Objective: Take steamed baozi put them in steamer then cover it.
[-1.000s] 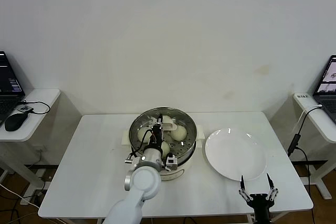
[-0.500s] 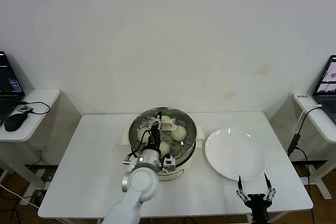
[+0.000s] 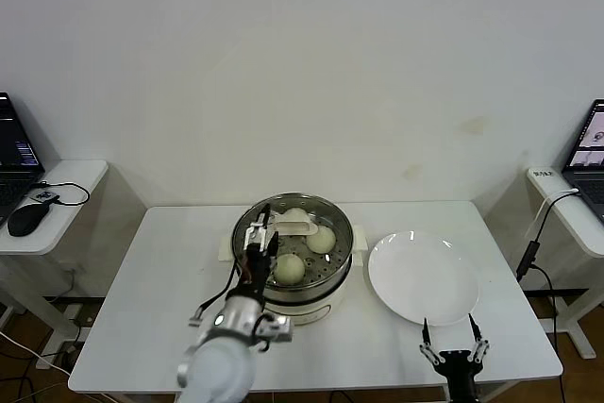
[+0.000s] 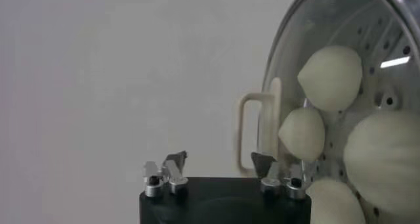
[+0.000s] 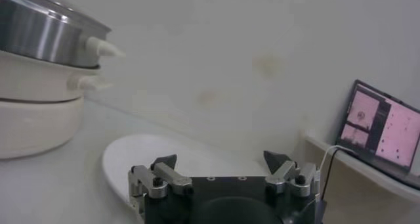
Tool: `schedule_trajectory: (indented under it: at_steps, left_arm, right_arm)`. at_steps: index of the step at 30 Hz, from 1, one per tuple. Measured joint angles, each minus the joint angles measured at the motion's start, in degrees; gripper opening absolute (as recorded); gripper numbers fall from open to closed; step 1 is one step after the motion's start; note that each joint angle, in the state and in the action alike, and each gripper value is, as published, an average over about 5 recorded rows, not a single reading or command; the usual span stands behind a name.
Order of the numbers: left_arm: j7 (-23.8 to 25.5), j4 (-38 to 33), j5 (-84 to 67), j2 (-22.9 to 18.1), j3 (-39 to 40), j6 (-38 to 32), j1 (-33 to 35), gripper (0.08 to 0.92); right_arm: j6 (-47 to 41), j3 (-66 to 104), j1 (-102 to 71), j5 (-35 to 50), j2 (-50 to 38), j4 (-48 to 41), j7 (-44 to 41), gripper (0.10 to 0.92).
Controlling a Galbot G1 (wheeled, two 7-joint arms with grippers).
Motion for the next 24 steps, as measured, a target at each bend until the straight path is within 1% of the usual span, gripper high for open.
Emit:
schedule_trajectory:
  at_steps: [5, 10, 14, 18, 24]
  left_arm:
    - [-6.32, -5.41, -11.17, 3.36, -4.64, -3.28, 7.64, 0.822]
    - [-11.94, -8.08, -29.04, 5.44, -11.22, -8.01, 15.31, 0.823]
    - [-15.59, -8.79, -44.31, 5.84, -15.04, -11.01, 19.81, 0.823]
    - [-18.65, -8.22, -57.56, 5.19, -17.38, -14.11, 23.1, 0.823]
    - [-21.39, -5.54, -73.21, 4.68, -20.43, -18.58, 25.86, 0.823]
  right_arm:
    - [-0.02, -0.55, -0.27, 0.35, -0.25, 0.31, -0.35, 0.823]
    - [-0.3, -0.62, -0.59, 0.81, -0.69, 0.82, -0.86, 0.823]
    - [-0.69, -0.87, -1.13, 1.54, -1.33, 1.42, -1.48, 0.823]
    - [-1.68, -1.25, -2.11, 3.18, -2.42, 2.37, -2.54, 0.823]
    - [-3.06, -1.0, -4.14, 6.95, -4.85, 4.5, -4.44, 0.823]
